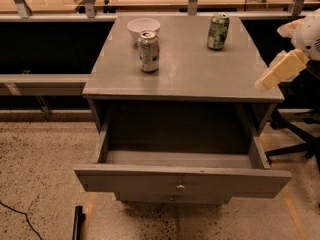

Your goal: Place green can into top drawer

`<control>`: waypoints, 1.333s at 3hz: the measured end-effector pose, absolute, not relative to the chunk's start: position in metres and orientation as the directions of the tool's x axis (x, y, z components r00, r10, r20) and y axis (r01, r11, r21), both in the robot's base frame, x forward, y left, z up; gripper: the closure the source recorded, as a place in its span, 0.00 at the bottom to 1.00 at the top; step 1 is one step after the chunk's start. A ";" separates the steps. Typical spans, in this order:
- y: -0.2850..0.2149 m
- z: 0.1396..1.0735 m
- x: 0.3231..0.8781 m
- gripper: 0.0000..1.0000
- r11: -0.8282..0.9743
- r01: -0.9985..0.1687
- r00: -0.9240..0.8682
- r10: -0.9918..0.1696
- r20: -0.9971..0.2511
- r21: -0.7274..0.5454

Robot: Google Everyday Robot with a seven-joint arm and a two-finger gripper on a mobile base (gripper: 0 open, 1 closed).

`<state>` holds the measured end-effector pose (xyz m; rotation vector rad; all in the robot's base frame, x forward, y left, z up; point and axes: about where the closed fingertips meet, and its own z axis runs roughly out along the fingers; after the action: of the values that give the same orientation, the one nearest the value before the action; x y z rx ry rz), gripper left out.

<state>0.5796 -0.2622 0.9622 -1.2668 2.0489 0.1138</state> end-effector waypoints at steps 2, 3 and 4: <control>-0.258 0.955 0.634 0.00 0.574 -0.757 -0.239 -0.687 -0.686 -0.311; -0.260 0.950 0.683 0.00 0.618 -0.734 -0.204 -0.596 -0.776 -0.281; -0.267 0.946 0.732 0.00 0.675 -0.705 -0.167 -0.456 -0.874 -0.217</control>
Offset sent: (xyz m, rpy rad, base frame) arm 0.1203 -0.0034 -0.0092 0.1945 -0.1892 -0.0907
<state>0.7318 -0.2674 0.9459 -0.9233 1.8096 0.2887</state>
